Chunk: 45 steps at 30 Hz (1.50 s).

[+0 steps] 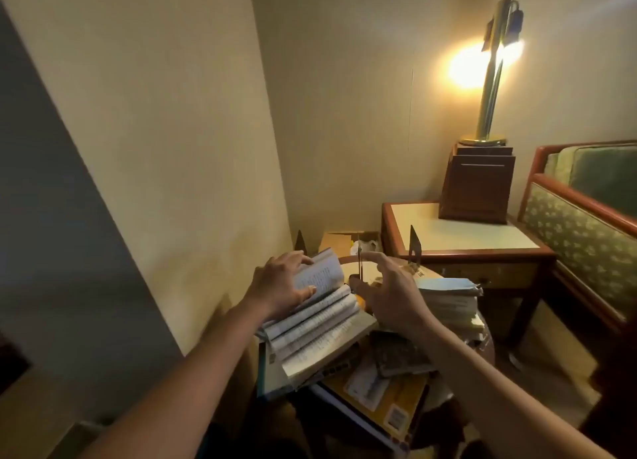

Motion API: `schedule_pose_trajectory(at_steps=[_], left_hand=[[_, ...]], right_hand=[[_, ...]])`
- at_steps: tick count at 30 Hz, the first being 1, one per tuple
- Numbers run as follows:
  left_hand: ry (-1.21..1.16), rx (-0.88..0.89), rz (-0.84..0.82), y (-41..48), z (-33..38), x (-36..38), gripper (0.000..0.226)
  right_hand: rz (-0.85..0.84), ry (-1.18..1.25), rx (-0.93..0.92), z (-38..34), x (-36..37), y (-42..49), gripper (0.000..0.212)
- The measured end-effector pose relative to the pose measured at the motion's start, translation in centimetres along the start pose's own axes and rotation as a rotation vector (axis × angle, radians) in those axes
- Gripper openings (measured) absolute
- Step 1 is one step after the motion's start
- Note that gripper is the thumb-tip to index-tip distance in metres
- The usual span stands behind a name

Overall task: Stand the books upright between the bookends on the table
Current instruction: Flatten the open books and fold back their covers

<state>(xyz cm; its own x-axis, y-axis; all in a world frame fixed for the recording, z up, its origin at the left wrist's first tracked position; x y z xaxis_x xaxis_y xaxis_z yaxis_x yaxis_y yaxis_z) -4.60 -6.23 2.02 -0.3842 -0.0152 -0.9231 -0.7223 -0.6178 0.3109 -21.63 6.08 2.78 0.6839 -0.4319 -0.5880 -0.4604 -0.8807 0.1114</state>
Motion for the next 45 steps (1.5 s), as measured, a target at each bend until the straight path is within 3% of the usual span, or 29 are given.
schedule_pose_trajectory(at_steps=[5,19,23,32,40,45], left_hand=[[0.006,-0.101,-0.016,-0.2,-1.6,0.5,0.046],[-0.134,-0.157,-0.371,1.4,-6.5,5.0,0.053],[-0.196,-0.177,-0.388,1.7,-6.9,5.9,0.049],[-0.428,-0.345,-0.201,-1.2,-10.7,6.2,0.049],[-0.9,-0.702,0.187,-6.7,-13.5,8.9,0.049],[-1.161,-0.813,0.404,-8.5,-11.8,11.7,0.041]], right_hand=[[-0.069,0.003,0.002,0.5,2.9,-0.4,0.054],[-0.222,0.044,0.112,3.1,10.2,1.0,0.061],[-0.274,0.006,0.107,3.6,11.8,1.4,0.066],[-0.427,-0.08,0.15,5.2,16.2,1.6,0.072],[-0.499,-0.265,0.135,4.3,18.9,2.8,0.071],[-0.501,-0.298,0.131,4.3,18.3,3.9,0.062]])
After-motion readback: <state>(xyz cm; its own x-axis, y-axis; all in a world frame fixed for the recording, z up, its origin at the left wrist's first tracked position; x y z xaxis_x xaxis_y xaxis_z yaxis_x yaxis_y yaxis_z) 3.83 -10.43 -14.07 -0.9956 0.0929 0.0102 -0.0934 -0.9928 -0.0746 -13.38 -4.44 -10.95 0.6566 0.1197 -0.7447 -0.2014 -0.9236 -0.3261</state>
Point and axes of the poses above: each hand's wrist, its own y-axis towards the middle knuckle, its own x-axis out of the palm, z = x × y, the point moved 8 cm from there along y, towards the middle knuckle, and after that the axes turned 13 degrees about x, right-handed, at the moved point
